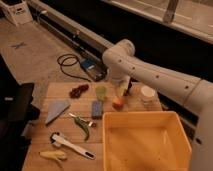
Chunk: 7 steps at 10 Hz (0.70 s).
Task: Place grapes in table surface
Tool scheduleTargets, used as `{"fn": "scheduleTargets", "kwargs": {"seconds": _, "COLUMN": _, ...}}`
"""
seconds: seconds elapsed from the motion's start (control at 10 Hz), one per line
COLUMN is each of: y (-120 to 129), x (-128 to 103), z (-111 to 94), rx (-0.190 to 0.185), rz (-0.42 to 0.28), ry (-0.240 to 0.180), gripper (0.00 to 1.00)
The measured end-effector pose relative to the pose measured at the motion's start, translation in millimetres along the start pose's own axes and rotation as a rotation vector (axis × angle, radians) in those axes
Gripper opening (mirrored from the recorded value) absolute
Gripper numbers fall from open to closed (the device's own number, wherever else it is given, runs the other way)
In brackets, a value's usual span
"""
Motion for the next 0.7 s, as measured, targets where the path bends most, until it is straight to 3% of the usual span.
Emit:
{"fn": "scheduleTargets", "kwargs": {"seconds": 0.3, "y": -55.0, "x": -48.9, "z": -1.6, "rx": 0.037, "rz": -0.073, "ry": -0.019, "gripper": 0.65}}
{"fn": "scheduleTargets", "kwargs": {"seconds": 0.7, "y": -57.3, "x": -51.4, "z": -1.4, "rx": 0.039, "rz": -0.077, "ry": -0.021, "gripper": 0.65}}
